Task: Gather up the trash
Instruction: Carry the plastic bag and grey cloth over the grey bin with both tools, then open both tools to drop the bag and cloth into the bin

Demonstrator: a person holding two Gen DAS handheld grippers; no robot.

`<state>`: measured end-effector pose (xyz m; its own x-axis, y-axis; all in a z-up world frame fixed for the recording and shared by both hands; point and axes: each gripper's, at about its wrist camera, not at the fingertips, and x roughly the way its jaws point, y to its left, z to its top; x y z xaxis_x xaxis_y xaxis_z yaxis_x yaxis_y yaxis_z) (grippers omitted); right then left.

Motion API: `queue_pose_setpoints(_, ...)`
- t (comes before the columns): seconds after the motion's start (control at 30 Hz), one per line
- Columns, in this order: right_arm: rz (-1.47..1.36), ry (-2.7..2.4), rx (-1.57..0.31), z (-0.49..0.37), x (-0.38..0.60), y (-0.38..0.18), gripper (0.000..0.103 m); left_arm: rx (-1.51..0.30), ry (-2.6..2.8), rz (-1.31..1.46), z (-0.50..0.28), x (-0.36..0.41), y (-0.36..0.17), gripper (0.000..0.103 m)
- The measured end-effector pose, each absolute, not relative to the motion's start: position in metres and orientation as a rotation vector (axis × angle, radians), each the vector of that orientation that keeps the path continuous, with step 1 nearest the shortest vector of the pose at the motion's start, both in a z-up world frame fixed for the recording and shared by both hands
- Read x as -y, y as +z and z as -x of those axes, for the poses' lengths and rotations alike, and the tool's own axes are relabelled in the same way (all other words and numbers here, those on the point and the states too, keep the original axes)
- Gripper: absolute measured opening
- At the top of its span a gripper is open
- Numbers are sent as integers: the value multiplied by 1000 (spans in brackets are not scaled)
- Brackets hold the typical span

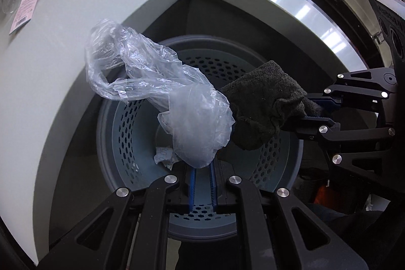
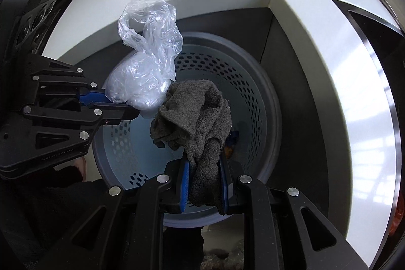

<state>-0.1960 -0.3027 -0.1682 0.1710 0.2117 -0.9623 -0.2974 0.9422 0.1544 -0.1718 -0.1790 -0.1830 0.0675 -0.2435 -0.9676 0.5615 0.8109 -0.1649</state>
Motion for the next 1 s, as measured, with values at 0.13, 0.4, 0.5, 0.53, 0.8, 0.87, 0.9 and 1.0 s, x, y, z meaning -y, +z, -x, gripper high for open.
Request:
queue_pose_setpoints(0.13,97,362,-1393,198,301,-184,19,-1448,-653,-301,176,183,-204,10)
queue_pose_setpoints(0.4,134,357,-1443,190,292,-204,19,-1527,-675,-313,172,185,-230,10)
queue_pose_setpoints(0.5,141,349,-1455,188,288,-209,19,-1539,-666,-329,166,187,-238,10)
queue_pose_setpoints(0.53,143,347,-1458,187,287,-211,19,-1545,-665,-334,161,186,-241,10)
queue_pose_setpoints(0.8,171,330,-1493,181,276,-226,20,-1573,-657,-362,151,198,-254,11)
queue_pose_setpoints(0.87,180,327,-1505,181,274,-231,20,-1582,-660,-369,148,202,-260,11)
queue_pose_setpoints(0.9,183,326,-1510,181,272,-233,20,-1587,-659,-374,150,205,-260,11)
queue_pose_setpoints(1.0,191,324,-1516,181,267,-235,20,-1599,-661,-386,147,209,-265,13)
